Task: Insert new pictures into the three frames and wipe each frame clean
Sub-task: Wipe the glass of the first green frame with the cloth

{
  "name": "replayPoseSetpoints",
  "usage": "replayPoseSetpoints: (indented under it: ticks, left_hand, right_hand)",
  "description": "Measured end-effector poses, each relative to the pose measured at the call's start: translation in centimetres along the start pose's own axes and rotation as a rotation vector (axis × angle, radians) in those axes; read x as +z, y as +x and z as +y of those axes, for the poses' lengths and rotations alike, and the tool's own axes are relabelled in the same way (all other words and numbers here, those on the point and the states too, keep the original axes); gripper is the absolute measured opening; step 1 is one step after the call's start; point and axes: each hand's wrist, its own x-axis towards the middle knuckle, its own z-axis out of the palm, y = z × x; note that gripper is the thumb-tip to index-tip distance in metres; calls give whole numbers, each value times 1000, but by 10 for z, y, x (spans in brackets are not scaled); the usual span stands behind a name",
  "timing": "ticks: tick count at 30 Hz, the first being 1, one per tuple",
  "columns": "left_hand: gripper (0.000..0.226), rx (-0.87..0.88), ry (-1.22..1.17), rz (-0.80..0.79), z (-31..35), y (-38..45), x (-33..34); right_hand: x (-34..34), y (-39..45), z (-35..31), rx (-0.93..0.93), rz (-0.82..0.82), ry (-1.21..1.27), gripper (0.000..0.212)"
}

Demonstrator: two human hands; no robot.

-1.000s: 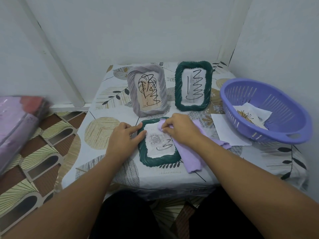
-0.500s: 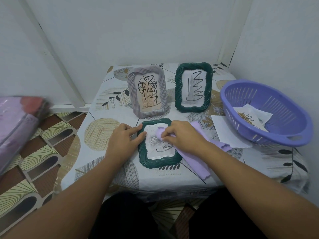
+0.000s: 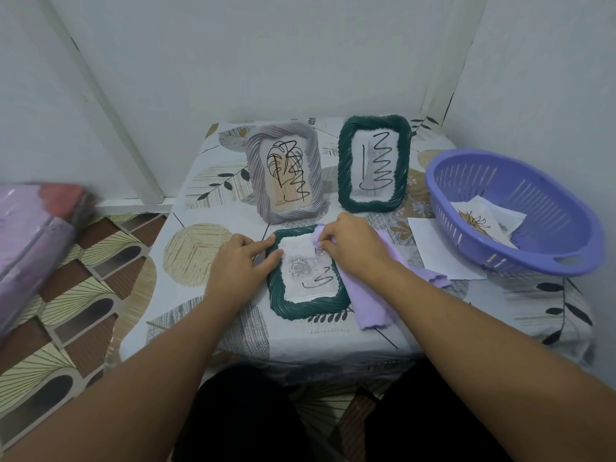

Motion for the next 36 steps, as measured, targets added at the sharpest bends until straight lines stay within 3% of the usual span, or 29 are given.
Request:
replayPoseSetpoints:
  ticks: [6, 11, 36]
  left_hand:
    - [44, 5, -13, 1, -1, 1, 1]
    - [45, 9, 7, -6, 1, 0, 0]
    - [45, 10, 8, -1, -1, 2, 1]
  right_hand:
    - [-3, -27, 7, -123, -142, 74, 11]
    - [-3, -18, 4, -89, -79, 77, 14]
    - [-1, -33, 8, -116, -148, 150, 11]
